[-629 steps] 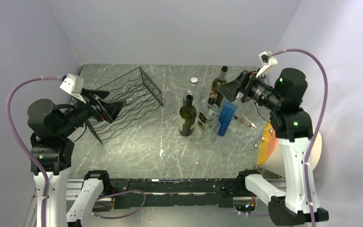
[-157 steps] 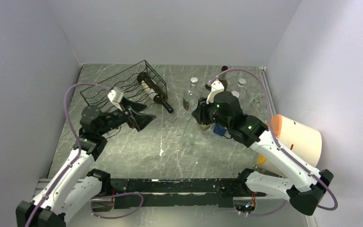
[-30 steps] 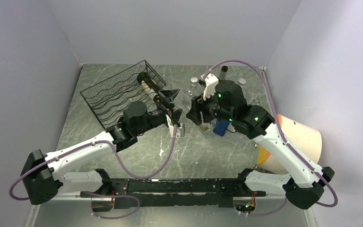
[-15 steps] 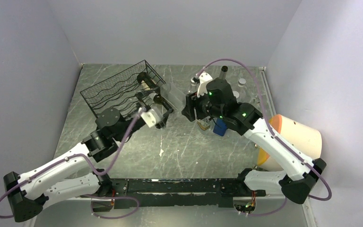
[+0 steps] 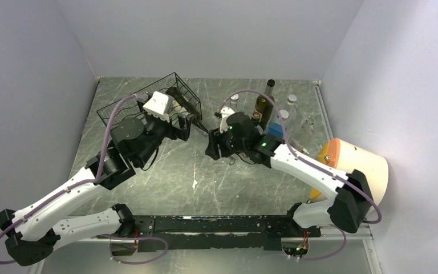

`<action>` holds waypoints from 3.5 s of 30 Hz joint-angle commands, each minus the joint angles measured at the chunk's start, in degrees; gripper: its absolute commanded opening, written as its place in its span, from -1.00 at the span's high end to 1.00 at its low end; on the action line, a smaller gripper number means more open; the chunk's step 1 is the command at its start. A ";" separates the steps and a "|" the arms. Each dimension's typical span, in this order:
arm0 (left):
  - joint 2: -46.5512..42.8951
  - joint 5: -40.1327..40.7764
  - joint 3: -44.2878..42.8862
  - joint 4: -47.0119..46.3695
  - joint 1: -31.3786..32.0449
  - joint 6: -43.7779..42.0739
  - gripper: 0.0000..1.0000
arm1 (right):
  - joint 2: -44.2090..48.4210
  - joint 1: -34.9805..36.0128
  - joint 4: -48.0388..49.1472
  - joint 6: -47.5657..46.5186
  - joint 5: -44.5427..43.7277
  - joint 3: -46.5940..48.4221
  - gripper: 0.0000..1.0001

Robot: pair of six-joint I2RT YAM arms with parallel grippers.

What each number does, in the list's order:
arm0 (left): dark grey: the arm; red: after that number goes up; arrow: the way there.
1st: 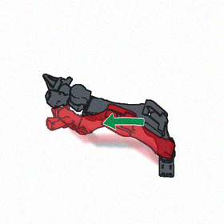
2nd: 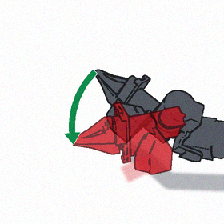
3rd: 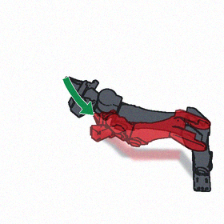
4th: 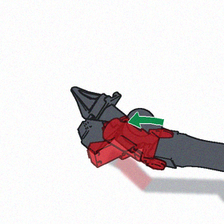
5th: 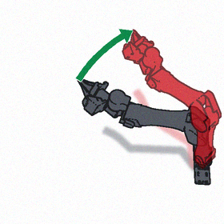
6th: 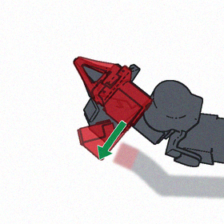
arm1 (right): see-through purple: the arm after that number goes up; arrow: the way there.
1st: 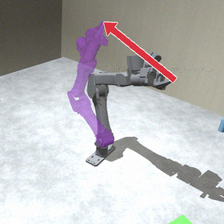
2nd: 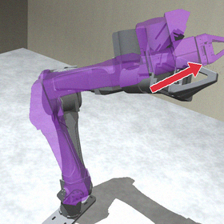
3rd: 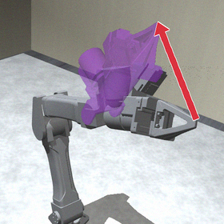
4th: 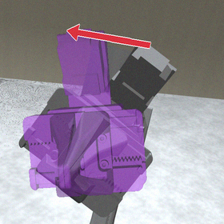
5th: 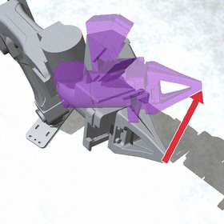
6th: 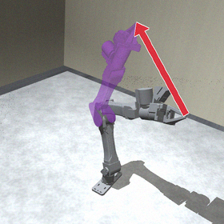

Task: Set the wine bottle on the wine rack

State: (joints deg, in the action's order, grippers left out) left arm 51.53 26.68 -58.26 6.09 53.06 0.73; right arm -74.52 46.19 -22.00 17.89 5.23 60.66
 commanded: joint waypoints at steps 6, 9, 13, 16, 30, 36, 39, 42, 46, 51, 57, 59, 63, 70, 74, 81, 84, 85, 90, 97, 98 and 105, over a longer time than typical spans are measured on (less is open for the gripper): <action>3.48 1.94 -7.12 10.64 0.20 6.21 -0.90 | -8.34 8.00 22.17 2.53 -8.15 -2.91 1.00; 3.94 3.11 -7.88 11.63 0.20 7.15 -0.90 | -11.77 8.88 24.82 2.91 -8.68 -2.25 1.00; 4.67 1.97 -9.16 13.04 0.18 7.68 -0.90 | -15.55 9.43 29.13 3.36 -9.15 -1.43 1.00; 5.11 1.67 -10.09 14.21 0.18 7.97 -0.90 | -18.84 9.73 30.13 3.40 -9.85 0.71 1.00; 6.64 0.41 -11.82 16.74 0.12 8.88 -0.90 | -29.66 9.91 40.08 5.75 -13.61 6.89 1.00; 7.03 -0.36 -11.99 17.66 0.17 9.04 -0.90 | -35.75 9.88 47.19 8.70 -17.47 8.45 1.00; 7.16 1.01 -13.11 20.59 0.12 9.61 -0.90 | -40.14 9.92 50.97 10.14 -18.97 10.51 1.00; 6.07 0.53 -12.93 21.51 0.13 10.22 -0.90 | -43.83 9.88 55.06 10.31 -20.17 12.36 1.00; 4.39 1.02 -12.00 21.52 0.16 10.36 -0.90 | -47.61 9.72 52.99 9.97 -24.58 17.49 1.00; 3.85 3.37 -11.44 21.53 0.12 10.08 -0.90 | -51.25 9.33 51.12 8.42 -24.92 21.70 1.00; 4.51 3.41 -11.44 22.25 0.14 10.02 -0.90 | -52.91 8.38 50.29 7.69 -21.50 23.54 1.00; 4.46 3.09 -11.37 22.37 0.14 10.29 -0.90 | -53.62 8.02 49.16 7.68 -20.74 25.00 1.00; 4.27 3.01 -11.26 22.75 0.18 10.50 -0.90 | -55.02 7.61 48.07 7.24 -19.45 27.19 1.00; 3.84 2.97 -11.42 23.25 0.12 10.78 -0.90 | -57.14 7.02 44.23 8.87 -19.23 31.36 0.76; 3.81 3.03 -11.70 23.44 0.14 10.87 -0.90 | -57.13 6.41 44.89 10.54 -18.69 30.94 0.42; 4.38 2.53 -12.43 23.23 0.16 10.78 -0.90 | -55.88 6.14 44.80 10.82 -21.22 29.65 -0.23; 4.69 2.75 -12.90 23.53 0.13 10.78 -0.90 | -54.02 6.08 46.29 10.26 -20.97 27.38 -0.58; 4.67 2.80 -12.93 23.45 0.12 10.78 -0.90 | -53.13 5.96 46.83 10.38 -20.56 26.58 -0.64; 3.95 2.57 -13.00 22.23 0.14 10.27 -0.90 | -50.58 5.60 46.54 11.02 -18.93 24.47 -0.75; 3.29 3.20 -13.56 21.97 0.14 9.77 -0.90 | -46.26 5.61 44.67 11.47 -17.81 22.57 -0.78; 3.16 3.21 -13.50 22.01 0.17 9.73 -0.90 | -45.67 5.61 44.19 11.47 -17.80 22.24 -0.78; 2.23 3.55 -12.78 22.40 0.15 10.07 -0.90 | -40.20 5.57 39.49 12.26 -18.47 18.40 -0.69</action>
State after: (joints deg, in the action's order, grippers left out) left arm 54.78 29.32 -69.82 28.95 53.06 11.16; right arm -119.57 51.96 19.66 28.84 -12.40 81.06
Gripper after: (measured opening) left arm 0.950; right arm 0.866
